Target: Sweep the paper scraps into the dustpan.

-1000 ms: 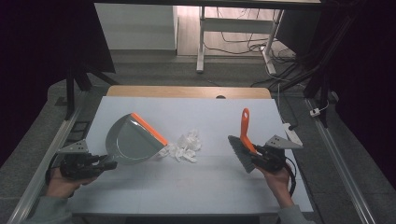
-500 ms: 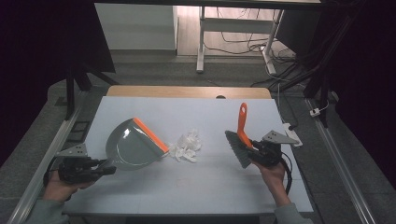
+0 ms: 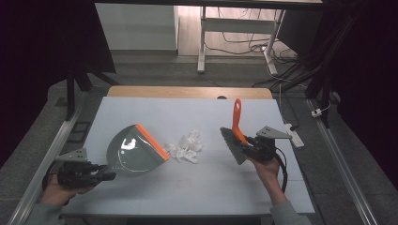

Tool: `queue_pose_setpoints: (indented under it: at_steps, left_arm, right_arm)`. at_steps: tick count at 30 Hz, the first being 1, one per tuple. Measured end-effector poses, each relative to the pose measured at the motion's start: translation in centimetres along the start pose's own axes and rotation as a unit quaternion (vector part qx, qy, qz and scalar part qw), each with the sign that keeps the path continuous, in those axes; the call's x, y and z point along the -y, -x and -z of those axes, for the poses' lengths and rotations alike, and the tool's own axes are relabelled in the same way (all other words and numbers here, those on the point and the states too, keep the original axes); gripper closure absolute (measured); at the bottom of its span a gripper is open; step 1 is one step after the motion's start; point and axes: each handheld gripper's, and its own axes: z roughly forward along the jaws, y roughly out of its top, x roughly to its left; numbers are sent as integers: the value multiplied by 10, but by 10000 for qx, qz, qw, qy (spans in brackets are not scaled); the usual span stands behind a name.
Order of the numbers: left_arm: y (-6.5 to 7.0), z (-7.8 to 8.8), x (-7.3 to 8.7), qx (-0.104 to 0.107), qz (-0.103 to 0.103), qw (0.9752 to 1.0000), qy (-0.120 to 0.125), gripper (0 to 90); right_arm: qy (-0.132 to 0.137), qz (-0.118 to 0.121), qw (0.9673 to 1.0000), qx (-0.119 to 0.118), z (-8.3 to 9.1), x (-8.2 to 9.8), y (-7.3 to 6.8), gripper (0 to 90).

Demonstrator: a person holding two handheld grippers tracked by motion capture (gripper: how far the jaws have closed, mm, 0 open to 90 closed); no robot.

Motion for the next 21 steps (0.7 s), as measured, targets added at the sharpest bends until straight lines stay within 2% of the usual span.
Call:
queue_pose_setpoints:
  at_steps: [7,16,21]
  left_arm:
    - [2,-1,3,85,-76,9999,-94,613]
    - [1,2,11,58,-5,9999,-145,613]
    - [1,3,14,118,-9,9997,-195,613]
  right_arm:
    - [-48,1,10000,-10,-9,-1,-1,699]
    - [-83,30,9999,-54,-20,-5,-4,699]
    - [-146,63,9998,-76,-28,-6,-6,699]
